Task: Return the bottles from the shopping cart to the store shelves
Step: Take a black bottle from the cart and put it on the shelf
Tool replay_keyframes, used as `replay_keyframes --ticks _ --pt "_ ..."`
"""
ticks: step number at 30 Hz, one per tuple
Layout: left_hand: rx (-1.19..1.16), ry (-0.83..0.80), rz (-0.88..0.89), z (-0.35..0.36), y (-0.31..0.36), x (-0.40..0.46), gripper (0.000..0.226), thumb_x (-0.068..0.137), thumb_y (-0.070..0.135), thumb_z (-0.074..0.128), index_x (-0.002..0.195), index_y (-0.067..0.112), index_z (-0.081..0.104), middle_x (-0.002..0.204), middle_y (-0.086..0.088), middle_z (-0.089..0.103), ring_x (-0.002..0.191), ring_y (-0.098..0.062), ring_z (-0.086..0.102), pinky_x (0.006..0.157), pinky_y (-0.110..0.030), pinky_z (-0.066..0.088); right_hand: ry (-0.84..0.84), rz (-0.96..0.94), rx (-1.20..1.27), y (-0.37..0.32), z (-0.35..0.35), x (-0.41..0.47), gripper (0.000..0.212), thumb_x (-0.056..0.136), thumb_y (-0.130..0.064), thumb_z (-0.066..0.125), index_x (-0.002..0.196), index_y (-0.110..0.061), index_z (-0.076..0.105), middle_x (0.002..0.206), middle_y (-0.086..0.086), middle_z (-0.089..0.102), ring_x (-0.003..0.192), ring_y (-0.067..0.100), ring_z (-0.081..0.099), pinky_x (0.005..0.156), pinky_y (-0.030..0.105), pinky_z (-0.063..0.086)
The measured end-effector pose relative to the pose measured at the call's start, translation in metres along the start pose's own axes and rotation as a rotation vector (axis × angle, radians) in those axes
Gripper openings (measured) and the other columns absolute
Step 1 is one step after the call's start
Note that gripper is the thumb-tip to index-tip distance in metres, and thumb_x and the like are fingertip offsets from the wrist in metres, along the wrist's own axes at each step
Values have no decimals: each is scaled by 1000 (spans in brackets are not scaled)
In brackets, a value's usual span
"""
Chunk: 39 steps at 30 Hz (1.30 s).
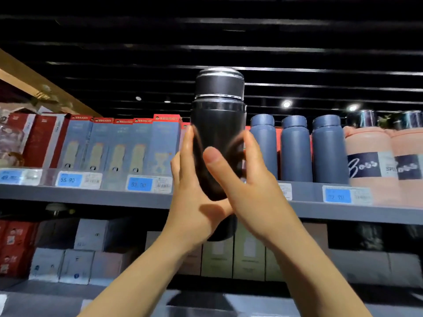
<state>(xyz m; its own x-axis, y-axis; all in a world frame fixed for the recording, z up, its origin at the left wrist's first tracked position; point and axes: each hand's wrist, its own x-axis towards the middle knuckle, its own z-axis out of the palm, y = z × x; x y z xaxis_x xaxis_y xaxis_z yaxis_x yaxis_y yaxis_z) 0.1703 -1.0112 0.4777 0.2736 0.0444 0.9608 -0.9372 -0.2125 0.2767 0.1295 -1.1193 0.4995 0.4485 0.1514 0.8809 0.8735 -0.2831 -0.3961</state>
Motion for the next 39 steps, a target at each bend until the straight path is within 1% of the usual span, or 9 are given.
replay_keyframes --ticks 2,6,9,13,18,22,27,32,39 --pt "-79 -159 21 1 3 3 127 56 20 86 149 46 3 146 22 20 130 19 27 100 -5 32 100 7 -9 3 -11 5 65 64 -76 54 119 -42 44 111 -16 63 102 3 62 90 37 52" --pt "-242 -321 90 7 16 10 119 66 20 75 149 46 -7 156 13 21 143 -5 27 116 -33 29 263 -56 -140 7 -31 15 75 67 -55 73 130 -39 36 116 -18 59 107 2 58 92 36 51" --pt "-286 -387 114 9 26 14 119 69 12 71 148 45 -11 156 19 21 143 2 21 115 -23 25 391 -101 -103 7 -40 27 85 64 -46 83 134 -31 36 112 -20 60 105 -1 60 91 31 52" --pt "-315 -292 67 -3 20 28 99 73 12 69 148 46 14 147 25 35 135 11 30 109 -14 32 431 -124 32 11 -38 47 84 62 -33 89 132 -24 43 112 -13 65 101 0 64 91 33 54" --pt "539 -55 135 -35 -52 -6 57 84 51 48 140 44 37 149 20 35 138 -1 30 116 -35 26 521 -109 116 14 -27 96 83 64 -31 88 131 -21 39 107 -15 61 95 -1 62 87 25 53" --pt "974 -203 88 -53 -109 -36 60 97 57 21 148 29 33 153 -5 36 142 -20 23 117 -40 8 539 -83 111 26 -13 132 81 67 -32 86 129 -20 35 106 -14 59 95 0 60 86 24 51" --pt "1034 -177 79 -45 -124 -43 64 98 58 13 150 24 29 153 -11 31 143 -28 24 116 -48 6 460 22 -123 67 9 144 75 59 -46 84 114 -23 39 105 -8 62 96 16 62 89 44 50" --pt "1047 -96 106 -38 -131 -43 66 97 60 13 147 22 33 149 -11 33 141 -30 26 115 -50 6 359 197 -372 83 13 153 71 61 -56 83 101 -17 38 84 -9 49 79 15 52 69 33 42" --pt "1015 -89 120 -40 -132 -42 63 98 59 14 144 23 38 145 -9 40 139 -28 30 115 -49 7 247 387 -559 106 23 154 81 66 -57 80 120 -14 36 117 4 55 107 29 57 77 36 45"
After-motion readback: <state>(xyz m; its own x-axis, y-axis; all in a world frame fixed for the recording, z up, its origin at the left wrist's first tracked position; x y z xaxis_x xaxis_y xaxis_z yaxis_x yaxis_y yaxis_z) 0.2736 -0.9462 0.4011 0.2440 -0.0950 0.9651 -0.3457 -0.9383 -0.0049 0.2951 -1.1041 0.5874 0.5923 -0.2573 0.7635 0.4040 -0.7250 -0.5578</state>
